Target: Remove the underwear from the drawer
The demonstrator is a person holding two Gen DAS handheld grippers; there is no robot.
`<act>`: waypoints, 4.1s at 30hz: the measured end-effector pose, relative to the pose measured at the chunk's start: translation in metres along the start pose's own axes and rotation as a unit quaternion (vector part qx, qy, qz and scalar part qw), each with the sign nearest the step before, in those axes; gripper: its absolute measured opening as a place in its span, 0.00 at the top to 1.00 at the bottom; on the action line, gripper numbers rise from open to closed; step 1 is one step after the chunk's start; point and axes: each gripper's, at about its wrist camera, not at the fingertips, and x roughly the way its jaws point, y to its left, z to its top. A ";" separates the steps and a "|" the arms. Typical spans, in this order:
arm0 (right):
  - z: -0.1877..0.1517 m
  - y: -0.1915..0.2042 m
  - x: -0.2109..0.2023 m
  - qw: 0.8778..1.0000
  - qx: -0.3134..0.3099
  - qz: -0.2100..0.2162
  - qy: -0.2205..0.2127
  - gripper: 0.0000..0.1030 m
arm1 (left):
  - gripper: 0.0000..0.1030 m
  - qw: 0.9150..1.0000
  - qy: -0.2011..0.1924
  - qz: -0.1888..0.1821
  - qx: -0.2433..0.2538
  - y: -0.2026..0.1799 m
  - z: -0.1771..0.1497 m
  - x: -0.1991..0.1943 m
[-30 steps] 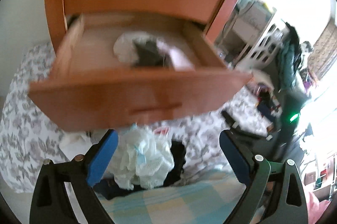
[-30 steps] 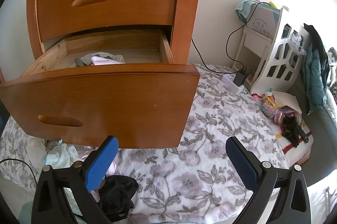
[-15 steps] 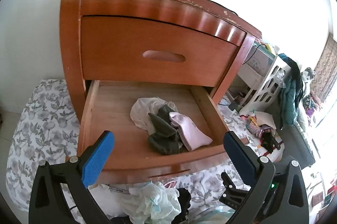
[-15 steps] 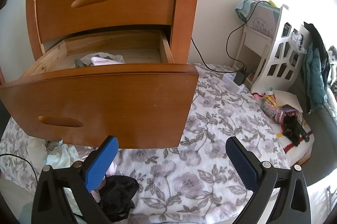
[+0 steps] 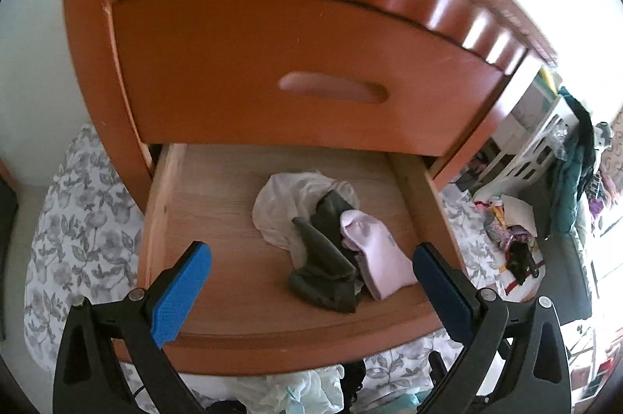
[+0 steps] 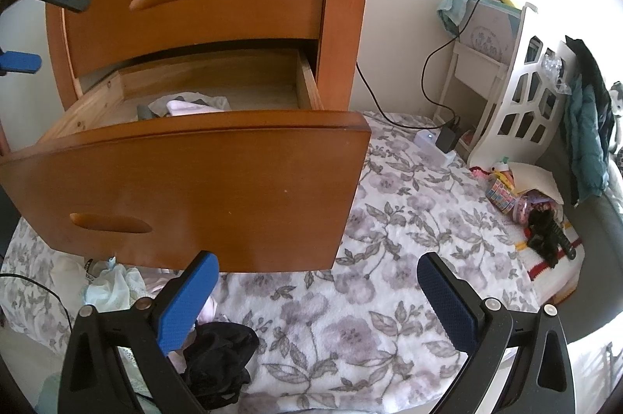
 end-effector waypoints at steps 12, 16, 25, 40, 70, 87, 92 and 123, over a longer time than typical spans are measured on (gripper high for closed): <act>0.000 -0.003 0.007 1.000 0.001 0.008 0.013 0.00 | 0.15 0.991 0.131 0.001 -0.005 -0.008 0.006 0.089; 0.000 -0.005 0.009 1.000 0.004 0.011 0.017 0.00 | 0.20 0.988 0.155 0.012 -0.005 -0.008 0.002 0.107; 0.000 -0.005 0.015 1.000 0.005 0.014 0.027 0.00 | 0.50 0.982 0.187 0.007 0.014 -0.012 0.002 0.130; 0.000 -0.004 0.018 0.999 0.005 0.014 0.031 0.00 | 0.90 0.981 0.190 -0.018 0.040 -0.027 -0.012 0.143; -0.001 -0.003 0.015 1.000 -0.002 0.004 0.027 0.00 | 0.93 0.991 0.024 -0.132 -0.004 -0.006 0.006 0.037; -0.001 0.003 0.011 1.000 -0.011 -0.007 0.020 0.00 | 0.95 0.978 -0.109 -0.180 0.001 -0.004 0.013 -0.072; 0.000 0.004 0.010 1.000 -0.013 -0.010 0.019 0.00 | 0.98 0.971 -0.150 -0.188 0.015 -0.004 0.015 -0.107; 0.000 0.003 0.010 1.000 -0.012 -0.009 0.018 0.00 | 0.32 0.979 0.200 0.047 0.004 0.050 -0.003 0.084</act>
